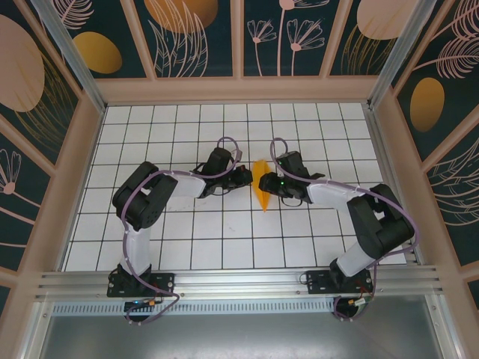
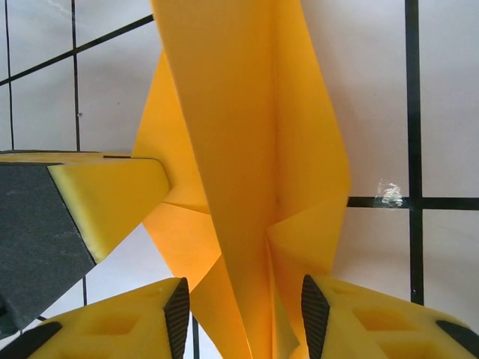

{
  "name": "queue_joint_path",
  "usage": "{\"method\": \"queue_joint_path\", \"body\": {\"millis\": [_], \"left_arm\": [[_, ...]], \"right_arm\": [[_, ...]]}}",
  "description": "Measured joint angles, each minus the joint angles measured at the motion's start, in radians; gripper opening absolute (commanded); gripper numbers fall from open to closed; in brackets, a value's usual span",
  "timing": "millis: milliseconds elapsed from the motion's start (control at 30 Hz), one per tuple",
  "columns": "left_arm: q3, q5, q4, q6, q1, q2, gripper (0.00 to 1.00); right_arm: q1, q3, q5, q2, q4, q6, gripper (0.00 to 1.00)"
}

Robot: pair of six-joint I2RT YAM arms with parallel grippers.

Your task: Fold a paper plane with a square sheet of paper (pick it up from the middle)

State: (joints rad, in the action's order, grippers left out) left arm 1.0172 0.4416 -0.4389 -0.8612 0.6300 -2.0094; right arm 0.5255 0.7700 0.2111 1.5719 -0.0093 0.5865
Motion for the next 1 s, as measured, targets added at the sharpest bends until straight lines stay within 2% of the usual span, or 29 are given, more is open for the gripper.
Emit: {"method": "queue_joint_path", "body": {"millis": [267, 567, 800, 1000], "left_arm": [[0.000, 0.000, -0.006, -0.001, 0.000, 0.000, 0.00], [0.000, 0.001, -0.007, -0.008, 0.000, -0.002, 0.00], [-0.001, 0.004, -0.007, -0.008, 0.000, -0.013, 0.00], [-0.002, 0.005, -0.008, -0.008, 0.000, -0.015, 0.00]], "right_arm": [[0.001, 0.001, 0.000, 0.000, -0.004, 0.000, 0.44], [0.036, 0.020, 0.008, 0.042, -0.019, 0.023, 0.54], [0.041, 0.027, 0.006, 0.068, -0.025, 0.027, 0.50], [0.043, 0.028, 0.007, 0.075, -0.024, 0.031, 0.57]]}}
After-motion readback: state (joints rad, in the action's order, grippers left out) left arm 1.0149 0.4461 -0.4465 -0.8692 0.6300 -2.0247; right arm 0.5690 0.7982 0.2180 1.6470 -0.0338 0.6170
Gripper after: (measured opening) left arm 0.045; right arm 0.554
